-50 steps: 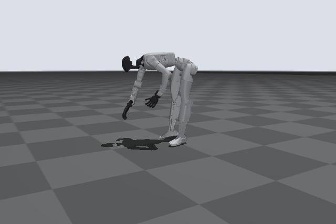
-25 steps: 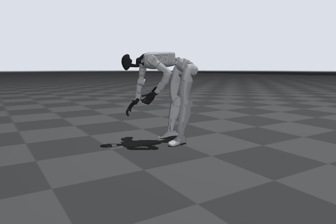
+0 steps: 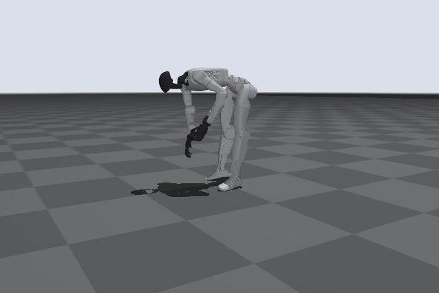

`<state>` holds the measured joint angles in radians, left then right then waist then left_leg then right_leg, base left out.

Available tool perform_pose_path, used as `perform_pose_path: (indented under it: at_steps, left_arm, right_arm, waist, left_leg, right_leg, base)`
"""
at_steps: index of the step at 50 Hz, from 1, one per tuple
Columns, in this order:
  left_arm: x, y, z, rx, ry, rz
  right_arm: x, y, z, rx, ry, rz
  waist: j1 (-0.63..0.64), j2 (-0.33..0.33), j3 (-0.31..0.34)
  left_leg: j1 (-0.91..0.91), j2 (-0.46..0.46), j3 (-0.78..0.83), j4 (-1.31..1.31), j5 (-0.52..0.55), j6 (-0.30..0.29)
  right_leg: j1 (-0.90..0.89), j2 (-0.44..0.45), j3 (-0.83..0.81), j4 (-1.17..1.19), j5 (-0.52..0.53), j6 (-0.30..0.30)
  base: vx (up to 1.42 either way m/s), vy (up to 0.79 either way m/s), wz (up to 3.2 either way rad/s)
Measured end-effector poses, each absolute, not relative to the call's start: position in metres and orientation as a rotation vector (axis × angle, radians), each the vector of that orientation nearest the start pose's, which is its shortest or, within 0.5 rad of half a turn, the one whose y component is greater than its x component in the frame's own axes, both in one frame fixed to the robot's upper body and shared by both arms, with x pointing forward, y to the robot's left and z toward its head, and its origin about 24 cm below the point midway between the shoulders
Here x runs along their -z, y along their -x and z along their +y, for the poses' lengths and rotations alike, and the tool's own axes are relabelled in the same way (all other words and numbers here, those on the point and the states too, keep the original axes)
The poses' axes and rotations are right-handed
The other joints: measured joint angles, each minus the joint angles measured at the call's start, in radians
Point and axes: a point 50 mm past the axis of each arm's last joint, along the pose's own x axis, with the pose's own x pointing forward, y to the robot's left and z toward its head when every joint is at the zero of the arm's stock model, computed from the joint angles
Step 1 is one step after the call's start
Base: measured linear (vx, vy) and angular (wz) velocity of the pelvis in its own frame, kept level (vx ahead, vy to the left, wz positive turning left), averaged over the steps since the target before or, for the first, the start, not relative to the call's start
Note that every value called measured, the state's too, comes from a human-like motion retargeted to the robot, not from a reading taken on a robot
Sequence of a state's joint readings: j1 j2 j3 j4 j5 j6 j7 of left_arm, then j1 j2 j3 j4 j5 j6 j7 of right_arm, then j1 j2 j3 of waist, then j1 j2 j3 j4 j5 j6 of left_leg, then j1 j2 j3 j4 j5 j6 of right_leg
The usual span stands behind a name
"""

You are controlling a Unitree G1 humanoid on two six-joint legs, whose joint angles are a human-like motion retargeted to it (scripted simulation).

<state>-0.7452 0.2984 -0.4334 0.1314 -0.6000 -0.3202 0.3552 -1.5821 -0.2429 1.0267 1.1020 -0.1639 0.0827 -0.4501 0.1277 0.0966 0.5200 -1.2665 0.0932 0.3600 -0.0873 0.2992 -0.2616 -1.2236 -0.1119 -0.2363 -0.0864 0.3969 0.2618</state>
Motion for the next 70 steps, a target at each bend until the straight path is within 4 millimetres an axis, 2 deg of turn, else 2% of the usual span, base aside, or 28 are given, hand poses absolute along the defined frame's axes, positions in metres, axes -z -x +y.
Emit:
perform_pose_path:
  at_steps: [3,7,12,17,20,23,27,30,34,37,40,44,46,49,52,56,59,62,67,70]
  left_arm:
    - [-0.209,-0.33,0.099,0.159,0.315,-0.586]
    - [-0.184,-0.337,0.119,0.036,0.339,-0.492]
    - [-0.137,-0.35,0.139,-0.141,0.31,-0.285]
    - [-0.075,-0.354,0.16,-0.281,0.167,-0.025]
    - [-0.039,-0.346,0.171,-0.314,0.052,0.12]
    - [-0.008,-0.331,0.179,-0.291,-0.063,0.231]
    - [0.017,-0.312,0.186,-0.193,-0.203,0.311]
    - [0.021,-0.304,0.184,-0.108,-0.263,0.306]
    - [0.012,-0.296,0.185,-0.094,-0.202,0.231]
    - [0.004,-0.283,0.195,-0.167,-0.054,0.17]
    - [0.004,-0.263,0.207,-0.247,0.102,0.143]
    - [0.02,-0.235,0.218,-0.286,0.18,0.206]
    - [0.033,-0.219,0.223,-0.275,0.137,0.262]
    - [0.048,-0.202,0.232,-0.318,0.098,0.34]
    - [0.063,-0.185,0.24,-0.373,0.06,0.421]
    - [0.079,-0.169,0.247,-0.492,0.122,0.514]
    - [0.082,-0.17,0.251,-0.555,0.188,0.53]
    - [0.073,-0.182,0.255,-0.568,0.22,0.479]
    - [0.04,-0.218,0.268,-0.541,0.171,0.322]
    - [0.017,-0.24,0.282,-0.524,0.077,0.25]
  right_arm:
    - [-0.263,-0.4,-0.013,0.037,1.281,-0.736]
    - [-0.227,-0.394,-0.006,-0.039,1.187,-0.692]
    - [-0.183,-0.402,-0.045,-0.005,1.117,-0.478]
    - [-0.136,-0.405,-0.087,0.063,0.93,-0.183]
    - [-0.114,-0.401,-0.109,0.123,0.777,-0.052]
    - [-0.093,-0.394,-0.126,0.167,0.649,0.032]
    - [-0.066,-0.379,-0.147,0.192,0.533,0.118]
    - [-0.051,-0.368,-0.167,0.213,0.494,0.164]
    - [-0.038,-0.359,-0.18,0.199,0.537,0.199]
    - [-0.033,-0.358,-0.173,0.131,0.652,0.21]
    - [-0.028,-0.359,-0.159,0.039,0.795,0.218]
    - [-0.012,-0.35,-0.15,-0.057,0.847,0.26]
    - [-0.001,-0.34,-0.151,-0.075,0.779,0.281]
    - [0.013,-0.324,-0.156,-0.104,0.716,0.324]
    - [0.026,-0.307,-0.162,-0.129,0.657,0.354]
    - [0.036,-0.29,-0.167,-0.192,0.635,0.391]
    - [0.038,-0.286,-0.168,-0.23,0.634,0.403]
    - [0.036,-0.287,-0.168,-0.235,0.634,0.394]
    - [0.028,-0.298,-0.16,-0.167,0.593,0.355]
    - [0.028,-0.303,-0.151,-0.11,0.525,0.357]
  waist:
    - [0.003,-0.025,0.0]
    - [0.004,-0.07,0.0]
    - [0.027,-0.083,-0.01]
    - [0.014,-0.073,-0.037]
    - [-0.033,-0.064,-0.026]
    - [-0.087,-0.068,-0.002]
    - [-0.099,-0.072,-0.002]
    - [-0.084,-0.064,-0.003]
    - [-0.077,-0.057,-0.006]
    - [-0.09,-0.056,-0.01]
    - [-0.11,-0.06,-0.022]
    - [-0.112,-0.069,-0.082]
    - [-0.096,-0.064,-0.128]
    - [-0.069,-0.086,-0.183]
    - [-0.038,-0.102,-0.226]
    - [0.009,-0.122,-0.235]
    - [0.054,-0.128,-0.204]
    - [0.099,-0.128,-0.147]
    - [0.144,-0.154,-0.037]
    - [0.153,-0.187,-0.012]
  left_leg:
    - [0.067,0.005,-0.019,0.001,-0.021,0.001]
    - [0.165,-0.004,-0.035,0.013,-0.06,0.039]
    - [0.292,-0.014,-0.032,0.077,-0.148,0.115]
    - [0.425,0.011,-0.062,0.143,-0.227,0.139]
    - [0.539,-0.004,-0.085,0.171,-0.271,0.139]
    - [0.683,-0.03,-0.108,0.171,-0.304,0.119]
    - [0.846,0.004,-0.127,0.151,-0.329,0.065]
    - [0.94,0.023,-0.132,0.173,-0.365,0.057]
    - [0.982,0.048,-0.137,0.334,-0.439,0.088]
    - [0.962,0.09,-0.128,0.533,-0.476,0.134]
    - [0.932,0.136,-0.101,0.722,-0.484,0.191]
    - [0.91,0.154,-0.065,0.844,-0.493,0.239]
    - [0.89,0.164,-0.048,0.89,-0.506,0.227]
    - [0.915,0.107,-0.033,0.766,-0.478,0.239]
    - [0.94,0.066,0.0,0.615,-0.429,0.224]
    - [0.984,0.025,0.045,0.354,-0.329,0.186]
    - [1.008,0.024,0.066,0.177,-0.267,0.145]
    - [1.032,0.041,0.086,0.033,-0.225,0.101]
    - [0.999,0.11,0.147,0.0,-0.274,0.031]
    - [0.961,0.162,0.184,0.0,-0.304,0.001]
  right_leg:
    - [0.057,-0.007,0.003,0.031,-0.029,0.0]
    - [0.121,-0.035,0.031,0.117,-0.057,0.0]
    - [0.144,-0.077,0.1,0.343,-0.053,-0.004]
    - [0.163,-0.078,0.086,0.551,-0.108,-0.034]
    - [0.275,-0.104,0.041,0.444,-0.155,-0.024]
    - [0.442,-0.129,-0.036,0.204,-0.198,-0.002]
    - [0.581,-0.073,-0.093,0.004,-0.267,0.0]
    - [0.652,-0.052,-0.087,-0.001,-0.283,0.0]
    - [0.759,-0.06,-0.104,0.009,-0.217,0.0]
    - [0.808,-0.066,-0.105,0.072,-0.234,0.0]
    - [0.845,-0.065,-0.093,0.142,-0.296,0.0]
    - [0.89,-0.05,-0.074,0.183,-0.363,0.0]
    - [0.902,-0.04,-0.068,0.217,-0.408,0.0]
    - [0.957,-0.031,-0.055,0.174,-0.415,0.0]
    - [1.012,-0.036,-0.053,0.166,-0.446,0.0]
    - [1.085,-0.043,-0.047,0.178,-0.487,0.0]
    - [1.131,-0.035,-0.03,0.204,-0.514,0.0]
    - [1.175,-0.027,-0.001,0.244,-0.541,0.0]
    - [1.217,-0.031,0.057,0.338,-0.607,-0.006]
    - [1.205,-0.021,0.082,0.39,-0.65,-0.014]
  base:
    - [0.17,0.04,-0.06]
    - [0.16,0.17,-0.06]
    - [0.18,0.24,-0.19]
    - [0.21,-0.01,0.25]
    - [0.3,-0.09,0.94]
    - [0.34,-0.27,1.02]
    - [0.31,-0.59,0.5]
    - [0.32,-0.49,0.31]
    - [0.34,-0.32,0.15]
    - [0.35,-0.15,-0.18]
    - [0.35,-0.09,-0.28]
    - [0.34,-0.13,-0.29]
    - [0.4,-0.08,-0.29]
    - [0.37,-0.17,-0.13]
    - [0.41,-0.05,0.0]
    - [0.41,0.03,-0.1]
    - [0.38,0.07,-0.42]
    - [0.37,0.11,-0.64]
    - [0.38,0.13,-0.63]
    - [0.42,0.14,-0.49]
